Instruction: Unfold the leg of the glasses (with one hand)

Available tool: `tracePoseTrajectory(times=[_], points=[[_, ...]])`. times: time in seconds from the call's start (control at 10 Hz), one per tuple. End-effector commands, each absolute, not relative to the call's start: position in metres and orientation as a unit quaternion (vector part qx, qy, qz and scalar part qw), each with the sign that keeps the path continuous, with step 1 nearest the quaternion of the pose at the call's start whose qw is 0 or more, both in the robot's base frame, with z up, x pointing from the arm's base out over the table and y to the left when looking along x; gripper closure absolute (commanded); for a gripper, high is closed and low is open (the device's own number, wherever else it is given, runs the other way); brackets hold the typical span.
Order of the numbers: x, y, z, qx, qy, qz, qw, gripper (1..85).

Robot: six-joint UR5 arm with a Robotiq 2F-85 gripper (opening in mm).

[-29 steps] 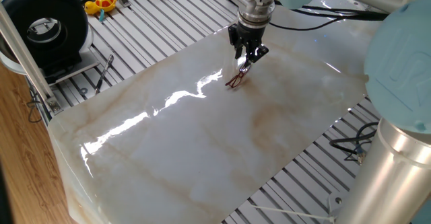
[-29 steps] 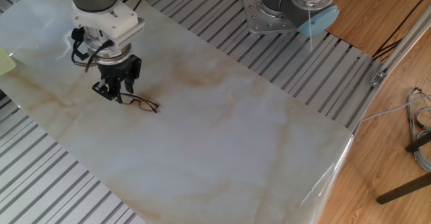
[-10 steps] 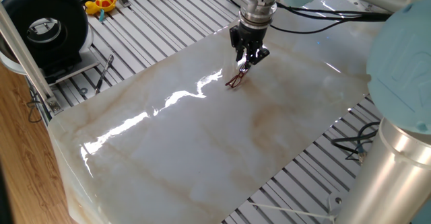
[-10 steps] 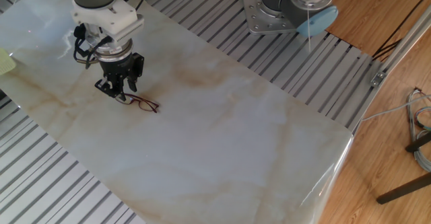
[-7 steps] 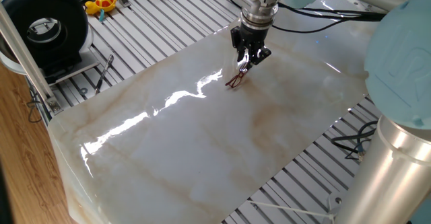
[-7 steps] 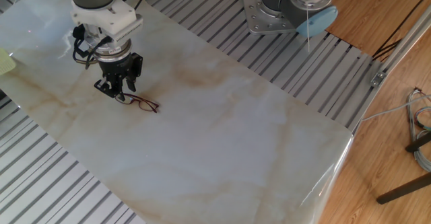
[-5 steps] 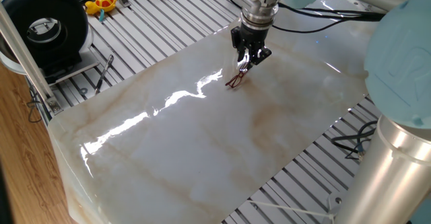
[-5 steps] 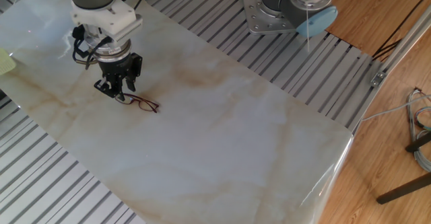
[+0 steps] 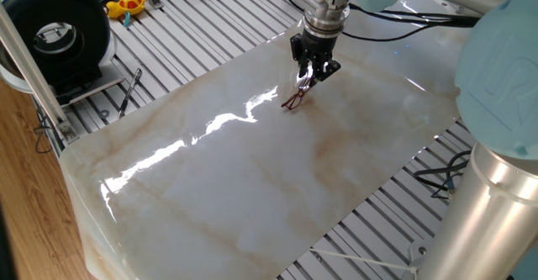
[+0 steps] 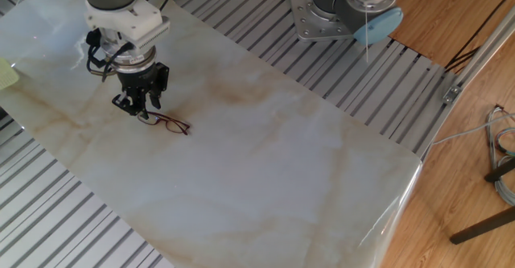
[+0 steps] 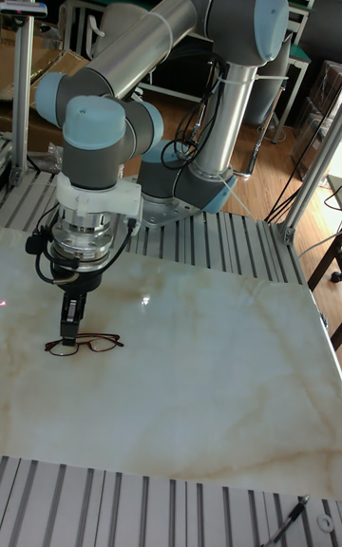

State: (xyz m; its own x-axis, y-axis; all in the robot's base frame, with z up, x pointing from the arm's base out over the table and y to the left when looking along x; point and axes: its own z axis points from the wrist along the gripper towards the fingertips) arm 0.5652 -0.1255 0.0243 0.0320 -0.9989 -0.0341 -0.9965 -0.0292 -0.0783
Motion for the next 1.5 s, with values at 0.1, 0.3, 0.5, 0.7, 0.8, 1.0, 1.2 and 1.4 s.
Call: tracePoseTrajectory(times=[0.1, 0.3, 0.5, 0.7, 0.8, 1.0, 1.2, 1.4], points=[[0.565, -0.12, 0.0245, -0.711, 0.702, -0.007, 0.048, 48.7], [0.5649, -0.1181, 0.0243, -0.709, 0.703, -0.006, 0.049, 50.7], [0.5647, -0.1164, 0.0242, -0.707, 0.706, -0.004, 0.05, 51.3], [0.5654, -0.1153, 0.0244, -0.704, 0.708, -0.004, 0.052, 52.0], [0.5651, -0.1149, 0.025, -0.704, 0.708, -0.003, 0.052, 52.3], [0.566, -0.1143, 0.0252, -0.701, 0.711, -0.004, 0.054, 54.3], [0.566, -0.1136, 0.0252, -0.699, 0.713, -0.003, 0.053, 58.0], [0.5658, -0.1132, 0.026, -0.697, 0.715, -0.002, 0.053, 65.7]])
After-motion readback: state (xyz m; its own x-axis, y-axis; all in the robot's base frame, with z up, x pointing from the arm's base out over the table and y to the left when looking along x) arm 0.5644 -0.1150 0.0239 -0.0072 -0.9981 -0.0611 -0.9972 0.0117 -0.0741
